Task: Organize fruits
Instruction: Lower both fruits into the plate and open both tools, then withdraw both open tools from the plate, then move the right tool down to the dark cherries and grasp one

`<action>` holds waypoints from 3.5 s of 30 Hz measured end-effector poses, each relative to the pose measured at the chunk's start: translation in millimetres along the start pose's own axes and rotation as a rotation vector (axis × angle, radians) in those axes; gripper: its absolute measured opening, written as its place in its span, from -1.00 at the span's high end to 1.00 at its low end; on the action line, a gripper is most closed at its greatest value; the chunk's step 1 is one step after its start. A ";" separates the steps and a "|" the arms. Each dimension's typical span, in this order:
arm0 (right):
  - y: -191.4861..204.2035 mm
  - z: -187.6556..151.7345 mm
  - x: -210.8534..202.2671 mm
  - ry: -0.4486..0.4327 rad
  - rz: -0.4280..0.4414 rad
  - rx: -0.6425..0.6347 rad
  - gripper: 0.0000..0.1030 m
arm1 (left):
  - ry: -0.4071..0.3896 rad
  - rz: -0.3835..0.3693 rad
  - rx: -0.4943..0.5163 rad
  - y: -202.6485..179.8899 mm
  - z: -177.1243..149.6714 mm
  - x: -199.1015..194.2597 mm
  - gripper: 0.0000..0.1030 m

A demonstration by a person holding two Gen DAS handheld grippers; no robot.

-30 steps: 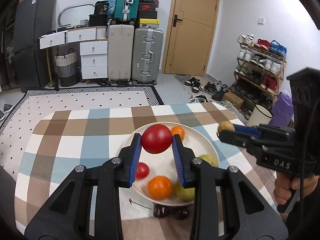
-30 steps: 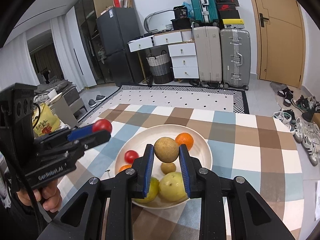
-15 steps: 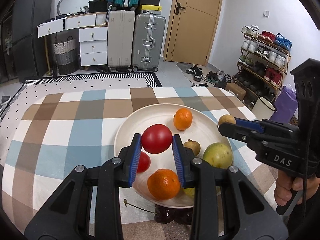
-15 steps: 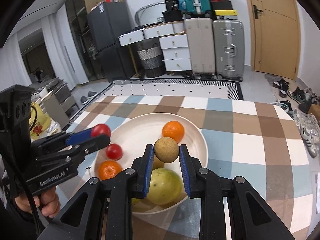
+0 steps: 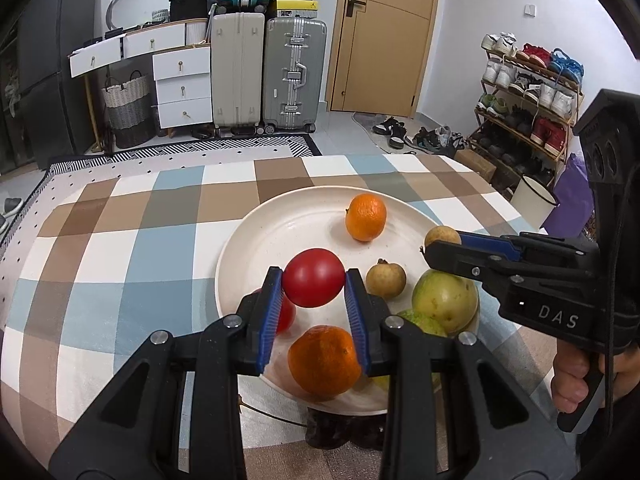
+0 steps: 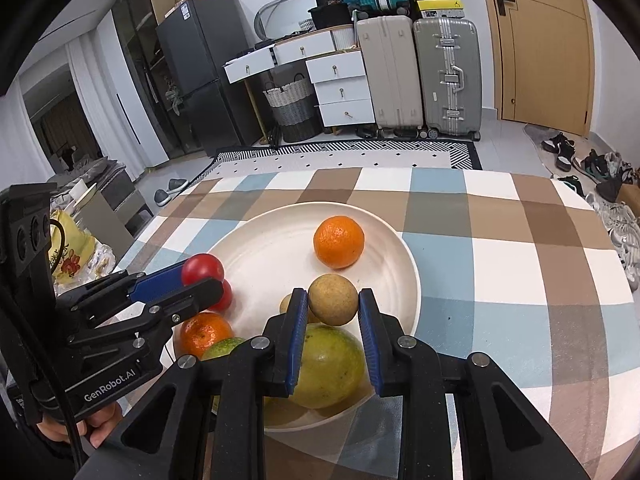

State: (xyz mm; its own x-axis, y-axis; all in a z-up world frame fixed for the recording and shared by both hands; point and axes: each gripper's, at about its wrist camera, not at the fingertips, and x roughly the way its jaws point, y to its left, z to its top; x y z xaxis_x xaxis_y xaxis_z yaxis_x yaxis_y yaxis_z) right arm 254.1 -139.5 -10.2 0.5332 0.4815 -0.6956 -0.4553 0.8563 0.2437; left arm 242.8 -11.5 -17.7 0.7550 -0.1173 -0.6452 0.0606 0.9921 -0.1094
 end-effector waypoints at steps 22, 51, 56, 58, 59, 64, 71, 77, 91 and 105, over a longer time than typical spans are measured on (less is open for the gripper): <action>-0.1 6.4 -20.1 -0.089 0.011 0.012 -0.25 | -0.051 0.003 -0.070 22.0 5.5 -19.0 -0.54; 33.4 -41.3 -57.3 -0.055 -0.021 0.010 -0.99 | -0.074 0.103 -0.021 33.0 -52.4 -90.6 -0.98; 41.8 -55.7 -51.1 -0.002 -0.031 -0.016 -0.99 | -0.052 0.074 -0.071 44.0 -57.8 -94.2 -0.98; 45.7 -61.4 -45.6 0.025 -0.023 -0.028 -0.99 | -0.050 0.080 -0.063 44.3 -61.3 -97.0 -0.98; 48.1 -63.1 -42.9 0.037 -0.022 -0.033 -0.99 | -0.049 0.084 -0.055 43.9 -62.6 -97.9 -0.98; 61.0 -71.8 -30.1 0.086 -0.028 -0.071 -0.99 | -0.044 0.098 -0.003 38.5 -70.6 -99.6 -0.98; 73.9 -78.3 -18.0 0.128 -0.045 -0.112 -0.99 | 0.001 0.097 -0.015 42.7 -72.1 -93.1 -0.98; 89.7 -81.3 -8.1 0.151 -0.082 -0.172 -0.97 | 0.017 0.079 -0.018 47.7 -71.9 -88.0 -0.98; 100.9 -80.1 7.4 0.170 -0.125 -0.214 -0.42 | 0.031 0.090 -0.006 46.6 -75.7 -82.0 -0.98; 102.7 -82.5 0.6 0.159 -0.049 -0.214 0.30 | 0.037 0.093 -0.010 47.9 -76.8 -80.1 -0.98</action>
State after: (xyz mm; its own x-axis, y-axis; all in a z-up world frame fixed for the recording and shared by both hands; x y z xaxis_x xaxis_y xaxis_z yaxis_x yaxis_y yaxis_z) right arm 148.9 -66.7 -41.3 0.4473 0.3907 -0.8046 -0.5810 0.8109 0.0708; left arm 135.1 42.1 -29.3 0.7321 -0.0263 -0.6807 -0.0156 0.9984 -0.0553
